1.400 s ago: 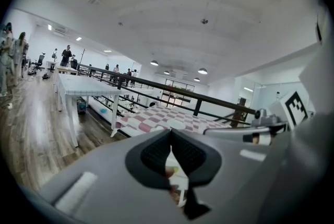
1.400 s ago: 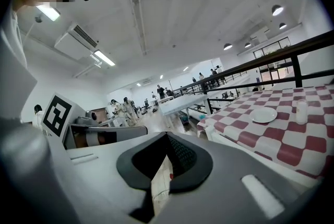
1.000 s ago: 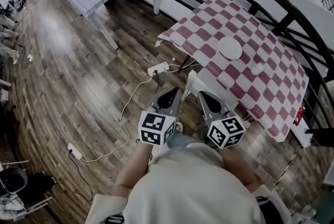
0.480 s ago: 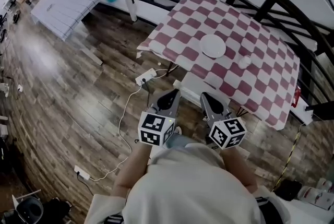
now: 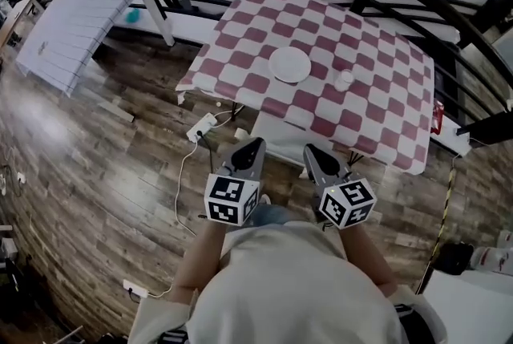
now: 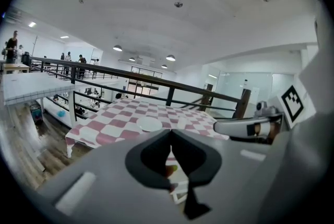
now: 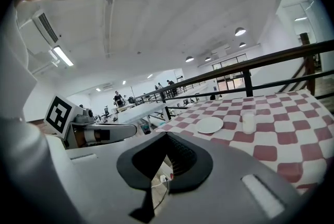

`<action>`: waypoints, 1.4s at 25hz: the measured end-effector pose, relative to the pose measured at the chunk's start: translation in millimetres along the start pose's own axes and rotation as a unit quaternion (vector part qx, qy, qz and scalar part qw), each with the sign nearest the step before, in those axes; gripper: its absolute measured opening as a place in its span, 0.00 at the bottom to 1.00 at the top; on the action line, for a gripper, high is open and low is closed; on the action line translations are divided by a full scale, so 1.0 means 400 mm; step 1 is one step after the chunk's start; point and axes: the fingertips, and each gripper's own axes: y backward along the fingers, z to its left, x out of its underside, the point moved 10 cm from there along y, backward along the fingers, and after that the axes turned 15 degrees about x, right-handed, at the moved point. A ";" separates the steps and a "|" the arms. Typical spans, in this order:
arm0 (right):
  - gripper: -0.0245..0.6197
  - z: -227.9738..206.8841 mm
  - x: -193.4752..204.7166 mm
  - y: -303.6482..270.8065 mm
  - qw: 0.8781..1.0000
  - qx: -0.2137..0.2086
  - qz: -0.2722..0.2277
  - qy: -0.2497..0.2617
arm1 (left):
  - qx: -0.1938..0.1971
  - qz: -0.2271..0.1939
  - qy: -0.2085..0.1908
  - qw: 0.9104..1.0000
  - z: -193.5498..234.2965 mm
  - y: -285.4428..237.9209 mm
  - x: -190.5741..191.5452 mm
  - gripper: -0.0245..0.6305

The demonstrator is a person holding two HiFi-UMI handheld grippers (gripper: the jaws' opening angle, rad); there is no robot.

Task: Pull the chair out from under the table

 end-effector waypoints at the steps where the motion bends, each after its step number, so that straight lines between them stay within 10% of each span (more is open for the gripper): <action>1: 0.03 -0.006 0.003 0.007 1.000 0.005 0.000 -0.001 | 0.004 0.003 0.000 1.000 -0.002 -0.005 0.002 0.05; 35: 0.03 -0.094 0.051 0.007 0.993 0.097 0.046 0.042 | 0.122 0.103 -0.071 0.985 0.049 -0.193 0.017 0.05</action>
